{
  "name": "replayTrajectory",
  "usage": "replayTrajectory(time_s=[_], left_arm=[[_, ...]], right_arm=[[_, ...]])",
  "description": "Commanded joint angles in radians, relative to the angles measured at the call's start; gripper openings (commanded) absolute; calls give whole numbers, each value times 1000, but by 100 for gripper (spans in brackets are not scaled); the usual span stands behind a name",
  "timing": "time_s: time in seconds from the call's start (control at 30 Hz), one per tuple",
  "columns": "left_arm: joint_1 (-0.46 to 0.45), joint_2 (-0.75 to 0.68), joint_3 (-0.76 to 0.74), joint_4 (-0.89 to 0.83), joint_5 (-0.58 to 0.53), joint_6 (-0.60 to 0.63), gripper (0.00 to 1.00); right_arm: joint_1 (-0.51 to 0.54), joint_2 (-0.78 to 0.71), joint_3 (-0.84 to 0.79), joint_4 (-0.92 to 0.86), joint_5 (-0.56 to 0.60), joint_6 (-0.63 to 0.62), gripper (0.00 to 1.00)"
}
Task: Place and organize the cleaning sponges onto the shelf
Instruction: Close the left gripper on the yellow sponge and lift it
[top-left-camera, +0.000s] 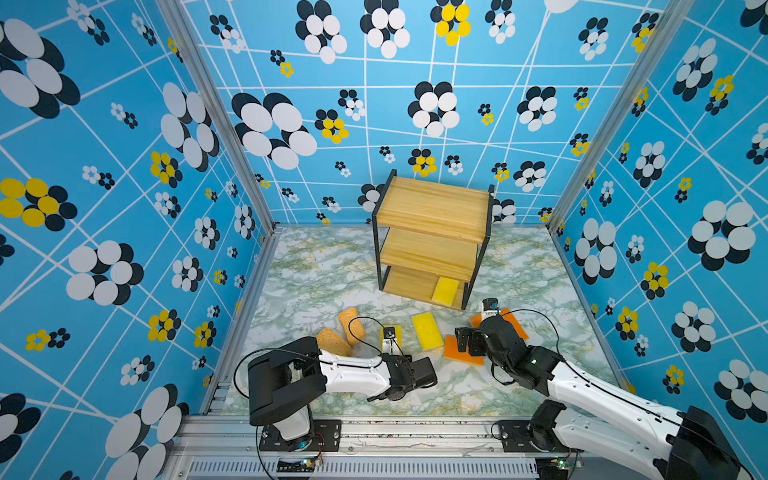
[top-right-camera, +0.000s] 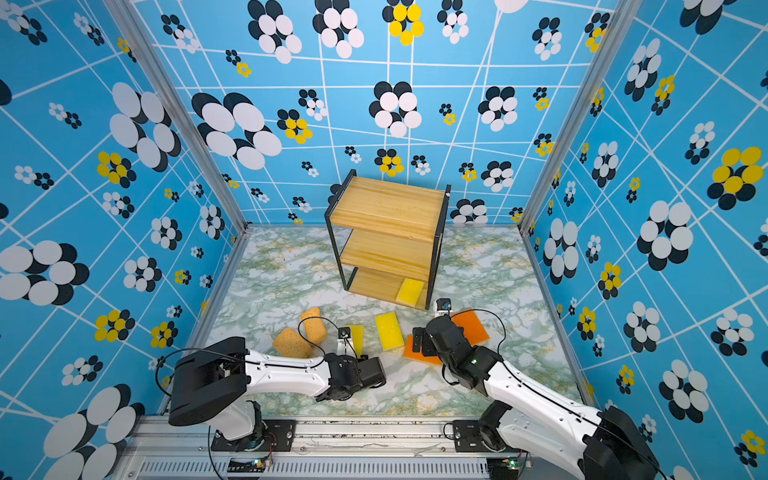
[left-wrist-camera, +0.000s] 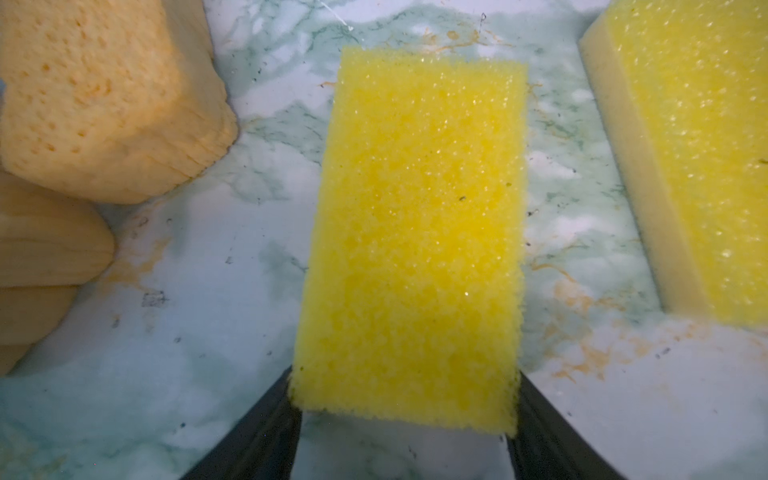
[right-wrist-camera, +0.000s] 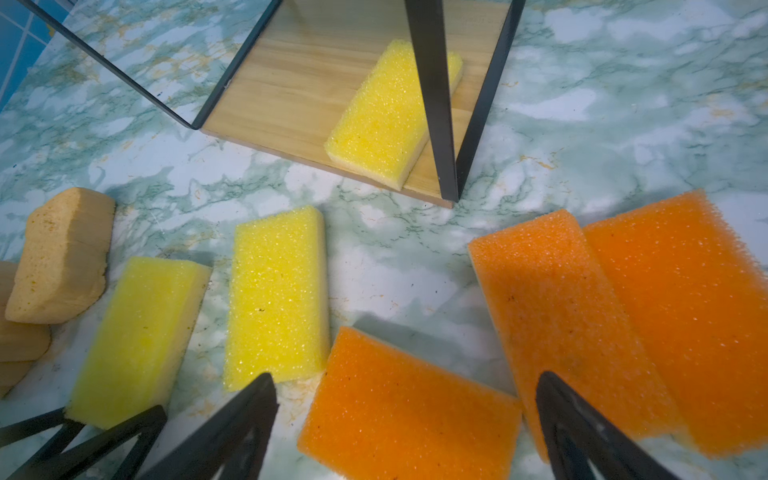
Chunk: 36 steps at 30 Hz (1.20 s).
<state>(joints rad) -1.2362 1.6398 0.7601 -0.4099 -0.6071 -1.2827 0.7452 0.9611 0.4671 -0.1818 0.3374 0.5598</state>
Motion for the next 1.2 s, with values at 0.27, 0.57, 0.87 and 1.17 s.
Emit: replayTrajectory(time_s=[0.27, 0.57, 0.87, 1.17], left_arm=[[0, -10, -7, -72, -14, 31, 65], [-16, -65, 7, -63, -110, 167, 58], [-7, -177, -57, 129, -136, 356, 58], [76, -261, -124, 452, -37, 640, 58]], right_arm=[[-6, 18, 35, 15, 1, -15, 99], [-8, 13, 32, 15, 8, -15, 99], [-10, 2, 30, 12, 20, -15, 99], [-17, -47, 15, -9, 44, -18, 99]])
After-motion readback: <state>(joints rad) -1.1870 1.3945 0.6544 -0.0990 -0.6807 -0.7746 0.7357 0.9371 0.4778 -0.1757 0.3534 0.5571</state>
